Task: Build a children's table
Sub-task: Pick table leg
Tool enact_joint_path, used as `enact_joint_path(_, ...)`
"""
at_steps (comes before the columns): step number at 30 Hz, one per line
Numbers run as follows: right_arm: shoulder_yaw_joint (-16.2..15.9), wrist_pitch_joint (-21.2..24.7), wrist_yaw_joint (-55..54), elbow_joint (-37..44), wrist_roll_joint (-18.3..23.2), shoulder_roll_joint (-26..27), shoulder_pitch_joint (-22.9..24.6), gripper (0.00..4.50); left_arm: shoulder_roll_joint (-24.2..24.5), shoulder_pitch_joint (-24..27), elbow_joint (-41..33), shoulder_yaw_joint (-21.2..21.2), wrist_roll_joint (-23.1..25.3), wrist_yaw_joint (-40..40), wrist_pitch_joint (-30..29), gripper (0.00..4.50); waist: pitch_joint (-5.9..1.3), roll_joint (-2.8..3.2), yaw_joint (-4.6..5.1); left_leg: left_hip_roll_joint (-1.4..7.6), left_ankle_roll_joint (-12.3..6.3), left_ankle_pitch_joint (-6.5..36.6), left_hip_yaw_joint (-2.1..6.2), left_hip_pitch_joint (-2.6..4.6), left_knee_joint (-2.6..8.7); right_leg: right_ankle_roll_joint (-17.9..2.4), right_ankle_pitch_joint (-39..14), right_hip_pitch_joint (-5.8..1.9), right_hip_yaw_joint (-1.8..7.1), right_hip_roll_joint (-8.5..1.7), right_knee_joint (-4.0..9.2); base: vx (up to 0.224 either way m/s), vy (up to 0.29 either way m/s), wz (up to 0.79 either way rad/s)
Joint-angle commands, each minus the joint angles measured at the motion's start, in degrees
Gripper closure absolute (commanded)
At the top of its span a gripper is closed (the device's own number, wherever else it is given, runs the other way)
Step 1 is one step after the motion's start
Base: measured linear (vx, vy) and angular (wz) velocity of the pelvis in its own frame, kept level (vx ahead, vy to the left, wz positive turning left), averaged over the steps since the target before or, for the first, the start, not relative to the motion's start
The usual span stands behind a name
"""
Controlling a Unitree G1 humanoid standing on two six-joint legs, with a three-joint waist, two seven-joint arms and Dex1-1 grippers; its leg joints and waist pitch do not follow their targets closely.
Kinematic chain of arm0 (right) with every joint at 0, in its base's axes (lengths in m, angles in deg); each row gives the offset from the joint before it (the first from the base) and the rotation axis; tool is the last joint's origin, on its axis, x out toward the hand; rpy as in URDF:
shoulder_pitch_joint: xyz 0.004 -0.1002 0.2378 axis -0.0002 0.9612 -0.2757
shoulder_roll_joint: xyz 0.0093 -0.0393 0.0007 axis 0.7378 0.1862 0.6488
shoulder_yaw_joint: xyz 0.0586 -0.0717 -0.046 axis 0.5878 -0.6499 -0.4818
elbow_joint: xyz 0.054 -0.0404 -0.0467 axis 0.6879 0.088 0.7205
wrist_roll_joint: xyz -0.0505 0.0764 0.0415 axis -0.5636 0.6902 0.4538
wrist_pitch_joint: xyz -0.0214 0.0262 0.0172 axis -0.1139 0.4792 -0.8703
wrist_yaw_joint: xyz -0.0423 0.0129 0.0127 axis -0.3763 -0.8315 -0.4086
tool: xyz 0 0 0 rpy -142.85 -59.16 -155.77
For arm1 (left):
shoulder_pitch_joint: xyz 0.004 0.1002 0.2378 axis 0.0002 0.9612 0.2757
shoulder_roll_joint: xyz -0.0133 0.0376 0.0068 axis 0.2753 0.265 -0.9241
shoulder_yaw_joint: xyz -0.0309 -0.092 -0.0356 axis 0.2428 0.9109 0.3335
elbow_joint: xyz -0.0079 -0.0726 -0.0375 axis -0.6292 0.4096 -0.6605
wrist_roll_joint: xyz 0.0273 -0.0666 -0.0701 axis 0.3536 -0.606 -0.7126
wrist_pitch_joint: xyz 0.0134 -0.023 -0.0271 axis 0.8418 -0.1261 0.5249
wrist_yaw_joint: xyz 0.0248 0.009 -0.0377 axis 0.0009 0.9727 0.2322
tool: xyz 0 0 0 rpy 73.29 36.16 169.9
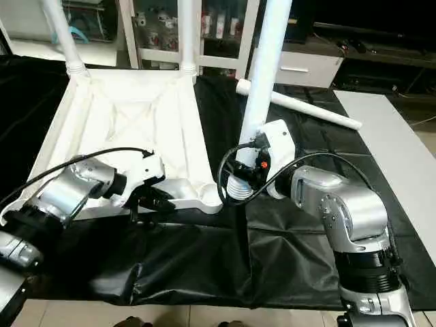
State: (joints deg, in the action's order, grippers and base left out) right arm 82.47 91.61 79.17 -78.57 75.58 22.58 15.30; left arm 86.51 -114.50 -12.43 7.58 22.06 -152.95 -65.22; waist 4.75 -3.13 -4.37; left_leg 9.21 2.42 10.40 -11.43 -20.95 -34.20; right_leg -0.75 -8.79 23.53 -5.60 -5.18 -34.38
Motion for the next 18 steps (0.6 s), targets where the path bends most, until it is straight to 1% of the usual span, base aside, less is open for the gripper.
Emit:
enact_joint_path(1, 0.09, -0.72, 0.18, 0.15, 0.15, 0.12, -1.26, 2.59, 0.19, 2.86, 1.05, -2.05, 1.91, 0.32, -1.11, 4.11, -3.48, 0.46, -0.1, 4.26, 2.06, 15.25, 2.41, 1.15, 4.55, -8.97, -22.67, -2.55, 3.87, -5.03, 4.88, 0.0, 0.0, 0.0)
enact_joint_path(2, 0.11, -0.93, 0.13, 0.05, 0.17, 0.41, -1.28, 2.59, 0.05, 3.61, -0.01, -2.19, 1.89, 0.39, -0.44, 4.15, -3.46, 0.56, -0.07, 4.26, 2.15, 16.09, 2.5, 1.21, 4.57, -8.46, -24.34, -2.49, 3.82, -5.04, 5.07, 0.0, 0.0, 0.0)
enact_joint_path(3, 0.15, -1.1, 0.12, -0.01, 0.23, 0.66, -1.27, 2.59, -0.16, 4.19, -1.01, -2.05, 1.49, 0.36, -0.08, 4.26, -3.4, 0.52, -0.01, 4.28, 2.21, 16.48, 2.54, 1.16, 4.62, -8.11, -25.2, -2.49, 3.82, -5.08, 5.18, 0.0, 0.0, 0.0)
enact_joint_path(4, 0.23, -1.64, 0.19, -0.12, 0.44, 1.32, -1.19, 2.59, -0.77, 5.69, -3.76, -1.66, 0.15, -0.21, 1.8, 4.39, -3.45, 0.51, 0.1, 4.37, 2.37, 17.0, 2.64, 1.24, 4.66, -7.76, -26.23, -2.45, 3.78, -5.14, 5.26, 0.0, 0.0, 0.0)
enact_joint_path(5, 0.28, -1.91, 0.26, -0.16, 0.54, 1.63, -1.14, 2.59, -1.09, 6.44, -5.2, -1.38, -0.49, -0.64, 2.83, 4.39, -3.51, 0.58, 0.12, 4.4, 2.37, 17.05, 2.66, 1.3, 4.65, -7.55, -26.44, -2.37, 3.8, -5.18, 5.34, 0.0, 0.0, 0.0)
enact_joint_path(6, 0.24, -1.92, 0.29, -0.15, 0.58, 1.74, -1.07, 2.59, -1.18, 6.68, -5.81, -1.33, -0.64, -0.68, 3.0, 4.5, -3.56, 0.61, 0.18, 4.45, 2.42, 16.8, 2.71, 1.18, 4.7, -7.68, -25.86, -2.43, 3.8, -5.18, 5.22, 0.0, 0.0, 0.0)
enact_joint_path(7, 0.07, -1.93, 0.47, -0.08, 0.8, 2.21, -0.72, 2.59, -1.67, 7.84, -8.79, -1.15, -1.27, -0.79, 3.69, 4.5, -3.65, 0.6, 0.23, 4.54, 2.36, 16.21, 2.62, 1.28, 4.75, -8.02, -24.15, -2.34, 3.84, -5.01, 5.07, 0.0, 0.0, 0.0)
enact_joint_path(8, -0.3, -1.91, 0.68, 0.06, 0.87, 2.38, -0.43, 2.59, -1.96, 8.55, -10.74, -1.18, -1.84, -0.85, 2.7, 4.5, -3.72, 0.53, 0.26, 4.54, 2.1, 15.17, 2.49, 1.22, 4.75, -8.58, -22.1, -2.39, 3.9, -4.87, 4.77, 0.0, 0.0, 0.0)
enact_joint_path(9, -0.53, -1.92, 0.87, 0.16, 0.9, 2.44, -0.23, 2.59, -2.2, 9.05, -12.1, -1.19, -2.2, -0.89, 1.9, 4.5, -3.73, 0.58, 0.2, 4.63, 2.0, 14.78, 2.41, 1.34, 4.72, -8.96, -21.16, -2.29, 3.97, -4.93, 4.68, 0.0, 0.0, 0.0)
enact_joint_path(10, -0.73, -1.88, 0.93, 0.3, 0.92, 2.52, -0.08, 2.59, -2.36, 9.39, -12.92, -1.22, -2.4, -0.82, 1.61, 4.5, -3.73, 0.65, 0.15, 4.62, 1.88, 14.21, 2.36, 1.26, 4.72, -9.31, -20.25, -2.34, 3.98, -4.85, 4.5, 0.0, 0.0, 0.0)
enact_joint_path(11, -1.33, -1.7, 1.03, 0.55, 0.88, 2.76, 0.3, 2.59, -2.67, 10.21, -14.76, -1.44, -2.62, -0.49, 1.29, 4.5, -3.72, 0.63, -0.28, 4.61, 1.59, 13.38, 2.15, 1.34, 4.68, -9.79, -19.24, -2.3, 4.07, -4.87, 4.36, 0.0, 0.0, 0.0)
enact_joint_path(12, -1.5, -1.63, 1.06, 0.58, 0.87, 2.81, 0.39, 2.59, -2.71, 10.38, -15.09, -1.53, -2.59, -0.39, 1.19, 4.5, -3.63, 0.58, -0.41, 4.55, 1.48, 13.16, 2.11, 1.23, 4.73, -9.66, -19.57, -2.35, 4.07, -4.87, 4.43, 0.0, 0.0, 0.0)
enact_joint_path(13, -1.98, -1.48, 1.14, 0.62, 0.75, 2.87, 0.57, 2.59, -2.79, 10.75, -15.77, -1.67, -2.51, -0.16, 0.9, 4.5, -3.6, 0.62, -0.46, 4.49, 1.46, 13.32, 2.06, 1.28, 4.75, -9.47, -20.06, -2.27, 4.08, -4.82, 4.52, 0.0, 0.0, 0.0)
enact_joint_path(15, -2.5, -1.33, 1.22, 0.64, 0.47, 2.78, 0.68, 2.59, -2.93, 11.04, -16.14, -1.56, -2.39, 0.06, 0.62, 4.5, -3.5, 0.55, -0.43, 4.44, 1.65, 14.01, 2.16, 1.13, 4.83, -8.82, -21.64, -2.35, 4.05, -4.89, 4.68, 0.0, 0.0, 0.0)
enact_joint_path(16, -2.87, -1.08, 1.37, 0.67, 0.39, 2.65, 0.74, 2.59, -3.06, 11.18, -16.15, -1.42, -2.44, 0.14, 0.41, 4.5, -3.49, 0.4, -0.41, 4.42, 1.64, 14.33, 2.17, 1.12, 4.83, -8.46, -22.43, -2.37, 4.05, -4.92, 4.8, 0.0, 0.0, 0.0)
enact_joint_path(17, -3.64, -0.46, 1.81, 0.69, 0.13, 2.21, 0.82, 2.59, -3.22, 11.54, -15.97, -1.13, -1.91, 0.64, 0.38, 4.5, -3.37, 0.28, -0.34, 4.32, 1.7, 15.51, 2.23, 1.23, 4.79, -7.36, -25.54, -2.21, 4.04, -5.01, 5.22, 0.0, 0.0, 0.0)
enact_joint_path(18, -4.01, -0.16, 2.0, 0.69, 0.01, 1.93, 0.84, 2.59, -3.25, 11.6, -15.66, -1.07, -1.57, 0.95, 0.53, 4.5, -3.3, 0.33, -0.35, 4.32, 1.73, 15.84, 2.28, 1.24, 4.81, -6.97, -26.64, -2.2, 4.02, -5.07, 5.34, 0.0, 0.0, 0.0)
